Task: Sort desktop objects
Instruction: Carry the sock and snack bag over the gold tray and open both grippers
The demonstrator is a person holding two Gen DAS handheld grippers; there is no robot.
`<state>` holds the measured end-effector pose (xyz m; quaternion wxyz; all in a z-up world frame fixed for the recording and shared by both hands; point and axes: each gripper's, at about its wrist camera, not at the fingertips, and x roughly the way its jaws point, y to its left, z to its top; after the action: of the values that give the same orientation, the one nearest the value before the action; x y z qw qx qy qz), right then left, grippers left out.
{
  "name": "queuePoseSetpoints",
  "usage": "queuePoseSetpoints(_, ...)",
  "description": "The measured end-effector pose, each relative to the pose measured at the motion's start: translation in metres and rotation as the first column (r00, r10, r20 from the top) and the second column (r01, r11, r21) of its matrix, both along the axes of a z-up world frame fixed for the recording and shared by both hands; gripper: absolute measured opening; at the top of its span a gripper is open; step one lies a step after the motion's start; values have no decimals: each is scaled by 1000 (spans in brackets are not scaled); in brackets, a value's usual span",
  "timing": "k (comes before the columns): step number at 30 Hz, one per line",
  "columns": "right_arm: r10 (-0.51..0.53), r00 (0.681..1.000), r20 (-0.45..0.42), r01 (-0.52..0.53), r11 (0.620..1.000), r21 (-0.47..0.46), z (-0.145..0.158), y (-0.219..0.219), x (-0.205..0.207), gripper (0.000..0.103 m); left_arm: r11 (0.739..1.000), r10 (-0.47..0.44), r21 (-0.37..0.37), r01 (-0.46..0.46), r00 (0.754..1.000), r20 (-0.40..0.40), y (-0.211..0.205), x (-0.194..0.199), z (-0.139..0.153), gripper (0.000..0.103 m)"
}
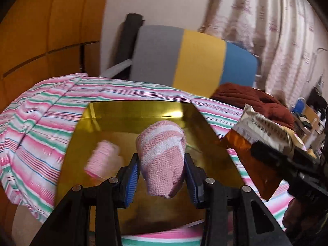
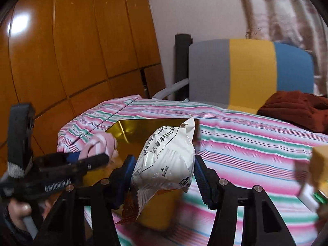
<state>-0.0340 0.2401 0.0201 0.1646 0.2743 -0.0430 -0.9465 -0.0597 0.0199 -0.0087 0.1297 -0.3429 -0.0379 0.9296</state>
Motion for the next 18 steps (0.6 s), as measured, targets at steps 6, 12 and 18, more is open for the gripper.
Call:
queuePoseSetpoints(6, 26, 996, 87, -26, 1000, -4, -2, -28, -56, 58, 1000, 20, 0, -20, 999, 26, -12, -17, -4, 42)
queuePoseSetpoints(12, 12, 993, 119, -17, 999, 43, -13, -47, -86, 58, 1000, 19, -7, -18, 999, 48, -9, -29, -10, 42)
queuePoseSetpoints(18, -1, 994, 109, -10, 995, 100, -21, -52, -90, 60, 997, 62, -55, -59, 997, 53, -10, -38, -15, 47)
